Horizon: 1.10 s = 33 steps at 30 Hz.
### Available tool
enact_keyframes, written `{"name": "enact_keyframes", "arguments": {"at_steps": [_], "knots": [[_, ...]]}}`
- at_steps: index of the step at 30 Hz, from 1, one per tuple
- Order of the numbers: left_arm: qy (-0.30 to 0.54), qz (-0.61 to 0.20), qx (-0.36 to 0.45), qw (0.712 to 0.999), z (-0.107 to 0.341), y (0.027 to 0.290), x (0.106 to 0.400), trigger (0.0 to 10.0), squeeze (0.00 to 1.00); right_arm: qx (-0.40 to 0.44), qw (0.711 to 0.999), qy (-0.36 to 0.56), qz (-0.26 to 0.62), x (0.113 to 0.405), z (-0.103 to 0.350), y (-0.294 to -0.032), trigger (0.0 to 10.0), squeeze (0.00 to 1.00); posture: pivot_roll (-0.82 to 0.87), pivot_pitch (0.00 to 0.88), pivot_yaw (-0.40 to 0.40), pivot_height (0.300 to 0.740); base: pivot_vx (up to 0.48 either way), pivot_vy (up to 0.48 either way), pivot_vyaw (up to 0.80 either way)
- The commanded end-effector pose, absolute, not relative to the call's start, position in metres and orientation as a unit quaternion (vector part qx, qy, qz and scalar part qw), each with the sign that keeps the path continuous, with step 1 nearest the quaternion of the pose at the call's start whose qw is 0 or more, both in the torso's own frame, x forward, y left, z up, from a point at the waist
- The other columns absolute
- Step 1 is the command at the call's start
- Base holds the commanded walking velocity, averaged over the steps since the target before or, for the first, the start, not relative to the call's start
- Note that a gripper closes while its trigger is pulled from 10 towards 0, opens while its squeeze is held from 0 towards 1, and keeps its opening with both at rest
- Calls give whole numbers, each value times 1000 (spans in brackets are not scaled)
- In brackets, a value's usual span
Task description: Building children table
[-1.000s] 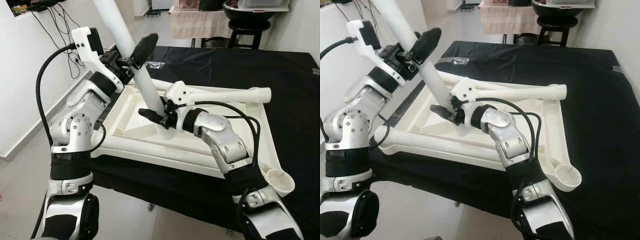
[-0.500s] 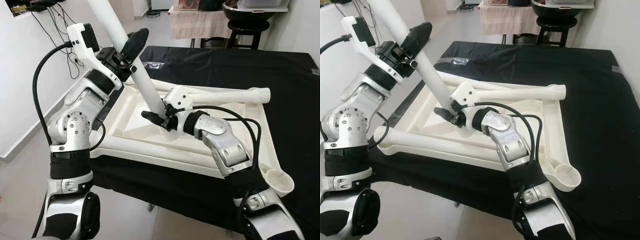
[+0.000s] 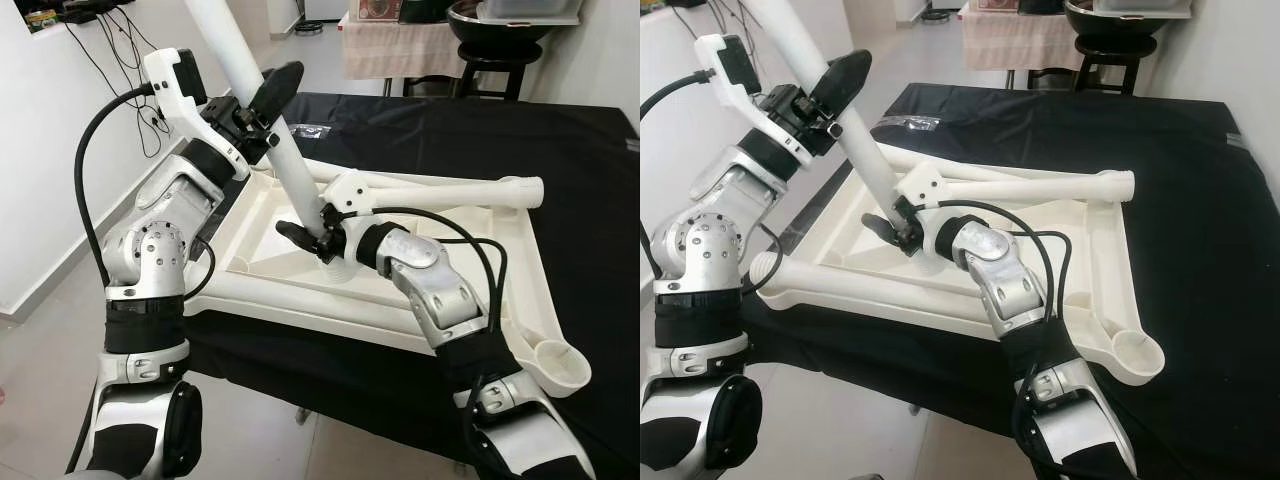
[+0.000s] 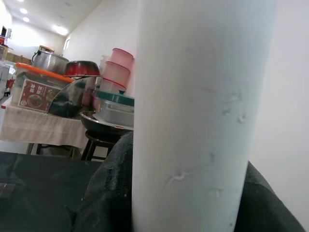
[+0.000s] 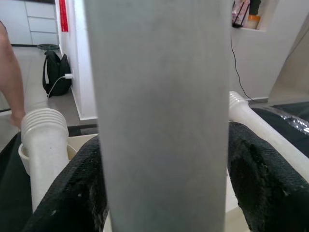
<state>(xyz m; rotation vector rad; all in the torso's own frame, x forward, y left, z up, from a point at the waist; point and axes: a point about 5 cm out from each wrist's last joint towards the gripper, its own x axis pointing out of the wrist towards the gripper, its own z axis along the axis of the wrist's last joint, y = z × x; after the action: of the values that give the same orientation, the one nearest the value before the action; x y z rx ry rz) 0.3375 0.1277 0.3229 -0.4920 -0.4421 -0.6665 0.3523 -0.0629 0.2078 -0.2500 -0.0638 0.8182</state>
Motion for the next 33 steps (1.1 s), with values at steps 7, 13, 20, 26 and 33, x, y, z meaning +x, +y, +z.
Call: {"name": "enact_keyframes", "arguments": {"at_steps": [7, 13, 20, 26, 33], "knots": [[-221, -360, -231, 876, 328, 109, 332, 0, 0, -113, 918, 11, 380, 357, 202, -43, 10000, 0, 27, 0, 25, 740, 0, 0, 0], [-219, -368, -231, 874, 327, 104, 332, 0, 0, -94, 921, 8, 377, 359, 206, -34, 10000, 0, 27, 0, 28, 740, 0, 0, 0], [-220, -373, -229, 872, 328, 101, 331, 0, 0, -86, 931, 17, 355, 364, 205, -33, 10000, 0, 35, 0, 27, 740, 0, 0, 0], [-219, -371, -231, 872, 327, 101, 330, 0, 0, -41, 939, 1, 340, 368, 217, -31, 0, 0, 37, 0, 27, 740, 0, 0, 0], [-221, -371, -232, 872, 328, 101, 330, 0, 0, -28, 936, -25, 349, 367, 223, -28, 0, 0, 38, 0, 27, 740, 0, 0, 0]]}}
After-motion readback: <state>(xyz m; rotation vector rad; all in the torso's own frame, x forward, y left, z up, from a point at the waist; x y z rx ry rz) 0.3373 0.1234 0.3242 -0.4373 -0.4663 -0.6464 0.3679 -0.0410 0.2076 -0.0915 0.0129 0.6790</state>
